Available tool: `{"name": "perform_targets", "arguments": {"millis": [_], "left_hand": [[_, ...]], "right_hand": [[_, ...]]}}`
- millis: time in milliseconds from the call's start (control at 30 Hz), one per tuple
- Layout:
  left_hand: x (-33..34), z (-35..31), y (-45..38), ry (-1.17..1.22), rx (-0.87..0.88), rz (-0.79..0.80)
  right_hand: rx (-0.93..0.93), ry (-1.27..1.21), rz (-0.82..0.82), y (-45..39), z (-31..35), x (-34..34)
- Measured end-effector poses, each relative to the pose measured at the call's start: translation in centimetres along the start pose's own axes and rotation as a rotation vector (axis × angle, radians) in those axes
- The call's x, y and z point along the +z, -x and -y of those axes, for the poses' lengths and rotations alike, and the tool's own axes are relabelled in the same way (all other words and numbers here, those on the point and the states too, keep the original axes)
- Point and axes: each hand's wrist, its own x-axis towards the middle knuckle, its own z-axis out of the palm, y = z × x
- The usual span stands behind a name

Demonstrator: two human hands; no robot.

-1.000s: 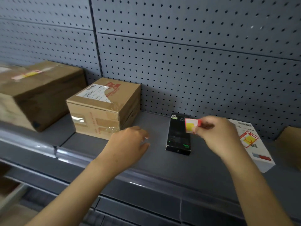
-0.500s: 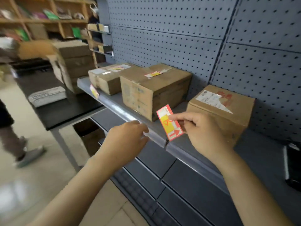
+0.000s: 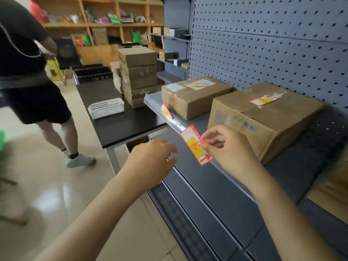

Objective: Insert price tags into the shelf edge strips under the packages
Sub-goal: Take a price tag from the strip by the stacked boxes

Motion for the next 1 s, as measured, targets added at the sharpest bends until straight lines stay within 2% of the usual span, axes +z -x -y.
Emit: {"name": "perform_targets", "arguments": {"millis": [233,467,700,1000], "left_hand": [[-0.6,2.0,-7.5,0.005,0.08,0.001],[2.4,3.8,-13.6,0.022,0.213,0.087],[6.1,2.8,-19.2,0.014,0.517,0.178],[7.5,1.7,-21.7,0.015,0.85,0.139]], "right_hand": [[0.03,0.101,0.122,-6.6,-0.6,0.6],[0.15,0.225,0.044,-8.3,-2.6,1.3],[0.382,0.433,-0.098,-7.7,-5.1,2.1],[0.685,0.523,-0.364,-5.3,-3.8,3.1]]}}
